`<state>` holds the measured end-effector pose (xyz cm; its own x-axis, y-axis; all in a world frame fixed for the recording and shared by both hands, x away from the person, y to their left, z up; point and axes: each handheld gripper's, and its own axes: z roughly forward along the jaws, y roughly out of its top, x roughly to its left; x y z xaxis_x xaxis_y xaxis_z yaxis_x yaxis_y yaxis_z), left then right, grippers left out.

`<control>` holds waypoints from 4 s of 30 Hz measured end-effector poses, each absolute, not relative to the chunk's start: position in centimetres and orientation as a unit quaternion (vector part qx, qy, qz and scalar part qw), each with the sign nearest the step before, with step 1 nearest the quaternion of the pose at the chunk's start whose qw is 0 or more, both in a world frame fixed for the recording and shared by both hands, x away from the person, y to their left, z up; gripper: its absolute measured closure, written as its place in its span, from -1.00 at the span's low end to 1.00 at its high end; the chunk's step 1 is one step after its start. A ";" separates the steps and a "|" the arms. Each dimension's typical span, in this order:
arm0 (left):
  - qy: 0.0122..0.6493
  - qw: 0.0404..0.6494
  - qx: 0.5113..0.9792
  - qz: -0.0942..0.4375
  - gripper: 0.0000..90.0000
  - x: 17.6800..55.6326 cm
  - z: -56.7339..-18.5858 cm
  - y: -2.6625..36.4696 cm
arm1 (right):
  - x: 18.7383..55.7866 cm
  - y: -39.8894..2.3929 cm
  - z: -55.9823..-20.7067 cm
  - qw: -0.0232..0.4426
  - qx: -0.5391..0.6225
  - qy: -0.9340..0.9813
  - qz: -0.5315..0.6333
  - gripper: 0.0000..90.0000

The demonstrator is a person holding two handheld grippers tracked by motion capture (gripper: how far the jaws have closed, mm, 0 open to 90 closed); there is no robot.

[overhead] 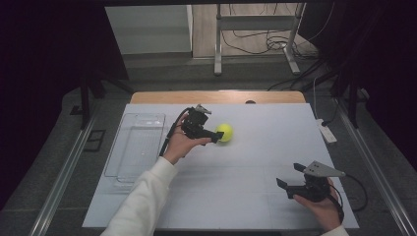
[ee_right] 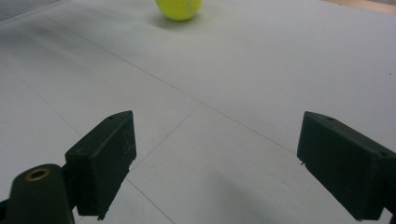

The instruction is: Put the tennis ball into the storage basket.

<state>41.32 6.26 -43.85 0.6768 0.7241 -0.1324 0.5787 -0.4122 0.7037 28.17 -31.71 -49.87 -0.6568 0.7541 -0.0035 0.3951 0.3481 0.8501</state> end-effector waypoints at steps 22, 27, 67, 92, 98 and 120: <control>0.400 0.362 0.837 0.090 -0.75 43.4 -44.4 5.0 | 28.2 -31.8 -49.9 0.201 0.362 0.795 0.443 -0.73; 0.391 0.363 0.841 0.089 -0.75 43.7 -44.6 4.3 | 28.2 -31.7 -49.9 0.201 0.362 0.796 0.442 -0.73; 0.399 0.344 0.847 0.074 -0.77 46.3 -46.7 2.2 | 28.3 -31.9 -50.0 0.197 0.362 0.795 0.445 -0.73; 0.423 0.326 0.844 0.057 -0.81 48.0 -49.1 1.4 | 28.3 -31.9 -50.0 0.197 0.363 0.796 0.442 -0.73; 0.423 0.320 0.846 0.051 -0.82 48.0 -49.7 1.0 | 28.3 -31.9 -50.0 0.196 0.363 0.796 0.442 -0.73; 0.424 0.297 0.854 0.058 -0.42 47.9 -50.0 0.7 | 28.3 -31.9 -50.0 0.197 0.363 0.796 0.442 -0.73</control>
<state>47.91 0.72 -49.96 0.6345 0.7576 -0.1531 0.6889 -0.4645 0.5564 28.32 -31.91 -49.99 -0.6592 0.7519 0.0066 0.4030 0.3459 0.8473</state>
